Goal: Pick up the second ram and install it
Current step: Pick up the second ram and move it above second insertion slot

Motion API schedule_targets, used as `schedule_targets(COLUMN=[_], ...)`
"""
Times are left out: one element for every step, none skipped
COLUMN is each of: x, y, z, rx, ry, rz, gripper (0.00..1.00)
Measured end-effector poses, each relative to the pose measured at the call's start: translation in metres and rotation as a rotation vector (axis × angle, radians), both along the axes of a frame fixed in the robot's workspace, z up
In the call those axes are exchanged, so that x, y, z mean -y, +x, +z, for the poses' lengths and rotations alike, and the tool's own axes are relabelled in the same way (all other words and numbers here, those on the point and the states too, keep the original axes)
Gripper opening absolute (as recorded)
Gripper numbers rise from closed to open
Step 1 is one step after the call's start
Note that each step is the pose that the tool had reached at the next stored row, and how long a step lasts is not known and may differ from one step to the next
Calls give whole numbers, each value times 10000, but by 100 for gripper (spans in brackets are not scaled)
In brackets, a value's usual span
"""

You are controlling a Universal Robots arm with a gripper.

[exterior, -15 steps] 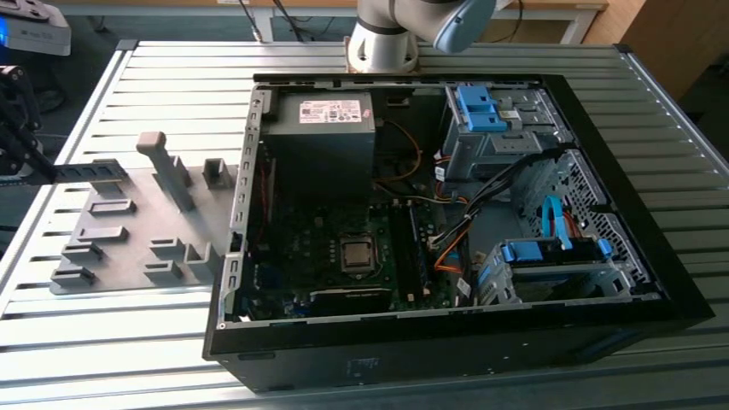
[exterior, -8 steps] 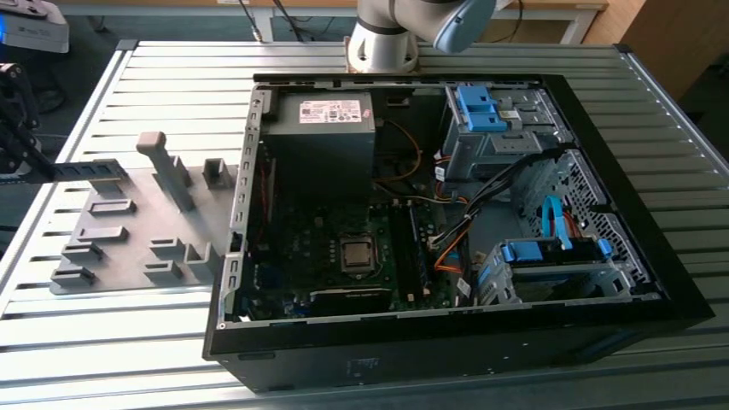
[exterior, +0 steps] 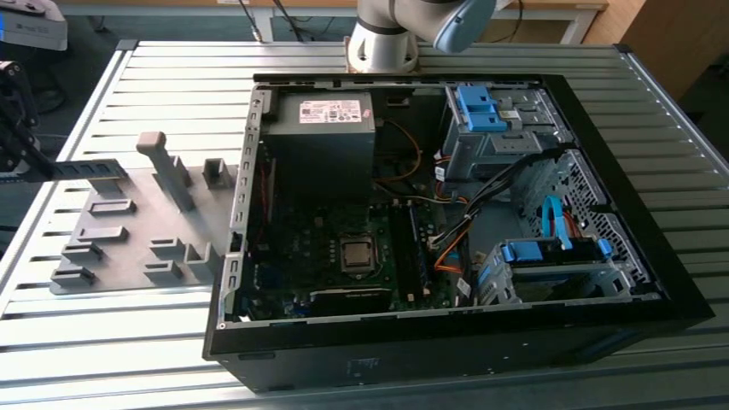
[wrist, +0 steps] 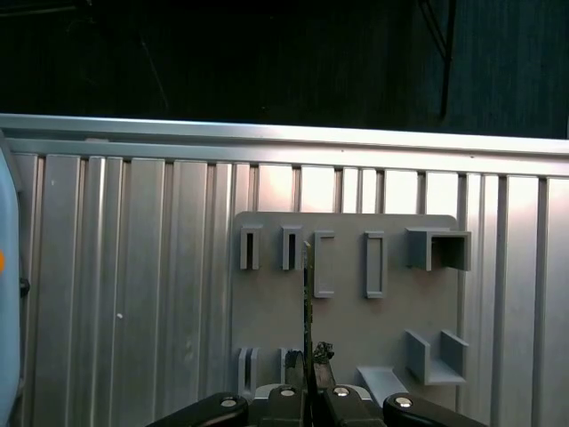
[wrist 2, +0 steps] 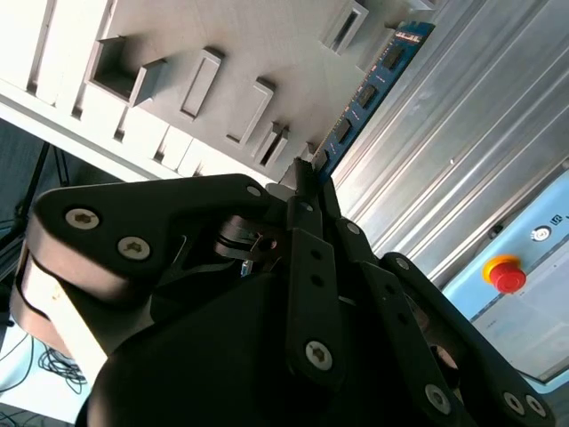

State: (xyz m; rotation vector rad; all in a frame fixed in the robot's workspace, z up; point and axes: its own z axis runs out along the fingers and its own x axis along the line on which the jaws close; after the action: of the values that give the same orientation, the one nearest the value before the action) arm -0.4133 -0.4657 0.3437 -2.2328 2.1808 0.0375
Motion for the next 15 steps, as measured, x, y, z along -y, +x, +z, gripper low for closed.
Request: schedule_targets(x=[0,0,0,0,0,0,0,0,0,0,0,0,0,0,0], y=[0,0,0,0,0,0,0,0,0,0,0,0,0,0,0], z=[3,6,10,14,20,26,37,45,56,67,78,88,99,107,115], rx=[0,0,0,-1,-1,-1,-1,0,1,0,0,1,0,1,1], ry=[0,0,-1,-1,-1,-1,-1,0,0,0,0,0,0,0,0], rz=[0,0,0,0,0,0,0,1,0,0,0,0,1,1,1], gripper=[14,14,14,14,14,14,14,14,14,14,14,14,14,14,14])
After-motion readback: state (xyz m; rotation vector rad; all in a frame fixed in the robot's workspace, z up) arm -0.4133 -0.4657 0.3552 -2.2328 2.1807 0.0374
